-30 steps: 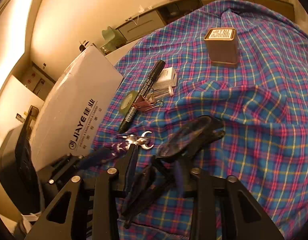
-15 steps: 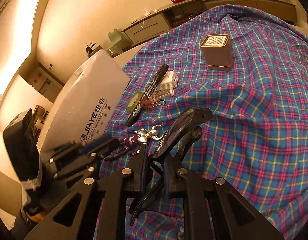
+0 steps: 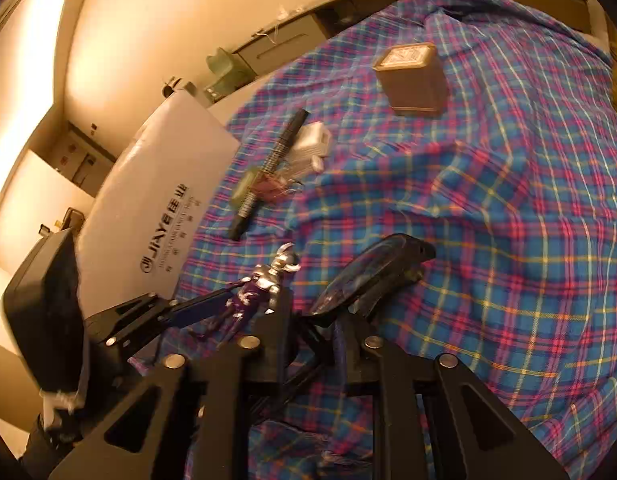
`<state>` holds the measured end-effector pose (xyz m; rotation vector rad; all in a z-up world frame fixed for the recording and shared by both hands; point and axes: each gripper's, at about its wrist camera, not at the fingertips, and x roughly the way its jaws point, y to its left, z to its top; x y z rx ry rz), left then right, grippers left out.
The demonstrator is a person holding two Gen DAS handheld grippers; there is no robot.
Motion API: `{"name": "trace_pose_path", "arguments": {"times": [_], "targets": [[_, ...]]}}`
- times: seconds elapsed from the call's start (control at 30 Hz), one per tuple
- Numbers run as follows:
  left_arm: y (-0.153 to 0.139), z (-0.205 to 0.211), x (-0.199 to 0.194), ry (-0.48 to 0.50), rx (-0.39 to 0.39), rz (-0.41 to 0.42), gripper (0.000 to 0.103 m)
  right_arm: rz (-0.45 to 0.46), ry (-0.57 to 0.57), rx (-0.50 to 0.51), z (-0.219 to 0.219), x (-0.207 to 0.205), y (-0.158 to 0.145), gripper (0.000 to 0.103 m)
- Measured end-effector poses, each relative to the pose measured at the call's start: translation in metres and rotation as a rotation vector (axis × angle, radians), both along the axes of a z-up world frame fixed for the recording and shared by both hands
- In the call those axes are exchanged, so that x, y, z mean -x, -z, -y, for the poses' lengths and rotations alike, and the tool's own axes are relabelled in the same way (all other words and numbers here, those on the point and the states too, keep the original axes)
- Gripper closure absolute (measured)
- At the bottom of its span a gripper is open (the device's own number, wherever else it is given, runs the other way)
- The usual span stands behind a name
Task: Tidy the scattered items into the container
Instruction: 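Grasp the purple action figure with the left tool while the right tool grasps the black glasses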
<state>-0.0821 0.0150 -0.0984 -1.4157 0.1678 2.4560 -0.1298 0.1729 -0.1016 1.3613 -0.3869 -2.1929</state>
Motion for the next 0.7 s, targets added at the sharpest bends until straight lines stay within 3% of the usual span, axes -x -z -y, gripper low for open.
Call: {"name": "trace_pose_path", "arguments": {"times": [0.13, 0.2, 0.27, 0.5, 0.7], "targets": [[0.003, -0.001, 0.004, -0.027, 0.019, -0.041, 0.049, -0.036, -0.019, -0.025, 0.006, 0.001, -0.001, 0.08], [0.001, -0.001, 0.006, -0.045, 0.025, -0.051, 0.059, -0.057, -0.034, -0.041, 0.011, 0.0, -0.002, 0.081], [-0.001, 0.003, 0.005, -0.051, -0.013, -0.032, 0.063, -0.064, -0.037, -0.036, 0.012, -0.002, -0.003, 0.084], [-0.015, 0.011, -0.002, -0.049, -0.064, -0.042, 0.064, -0.088, -0.04, -0.009, 0.008, -0.005, -0.016, 0.091], [-0.028, 0.013, -0.002, -0.068, -0.078, -0.06, 0.065, -0.084, -0.04, -0.007, 0.005, -0.005, -0.016, 0.092]]}}
